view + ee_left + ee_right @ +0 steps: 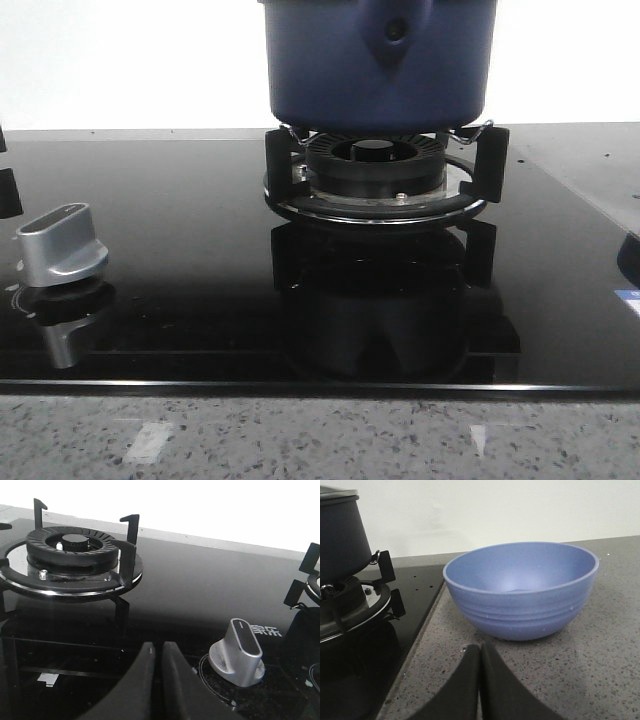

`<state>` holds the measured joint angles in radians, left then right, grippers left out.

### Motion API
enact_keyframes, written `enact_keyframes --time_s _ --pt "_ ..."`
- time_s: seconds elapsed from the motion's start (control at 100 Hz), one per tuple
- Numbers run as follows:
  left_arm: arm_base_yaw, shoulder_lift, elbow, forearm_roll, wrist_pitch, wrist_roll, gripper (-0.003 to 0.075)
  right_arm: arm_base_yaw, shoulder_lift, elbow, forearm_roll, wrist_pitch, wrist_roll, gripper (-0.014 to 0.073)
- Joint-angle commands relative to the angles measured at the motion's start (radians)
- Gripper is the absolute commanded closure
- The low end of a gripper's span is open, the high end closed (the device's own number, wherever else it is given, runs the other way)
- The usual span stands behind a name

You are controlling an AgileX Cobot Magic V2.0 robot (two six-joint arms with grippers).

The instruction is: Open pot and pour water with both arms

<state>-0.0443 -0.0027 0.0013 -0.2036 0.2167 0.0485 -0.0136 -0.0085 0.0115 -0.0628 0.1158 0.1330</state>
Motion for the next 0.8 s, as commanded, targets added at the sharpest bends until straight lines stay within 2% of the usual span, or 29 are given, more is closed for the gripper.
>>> enact_keyframes --time_s 0.0,0.79 --pt "-0.009 -0.028 0.032 -0.011 -0.087 -0.008 0.0741 -0.003 -0.021 0.025 -0.013 -0.079 -0.003 0.0642" --pt "-0.009 -0.028 0.032 -0.011 -0.108 -0.008 0.0741 -0.003 -0.021 0.025 -0.013 -0.079 -0.003 0.0642"
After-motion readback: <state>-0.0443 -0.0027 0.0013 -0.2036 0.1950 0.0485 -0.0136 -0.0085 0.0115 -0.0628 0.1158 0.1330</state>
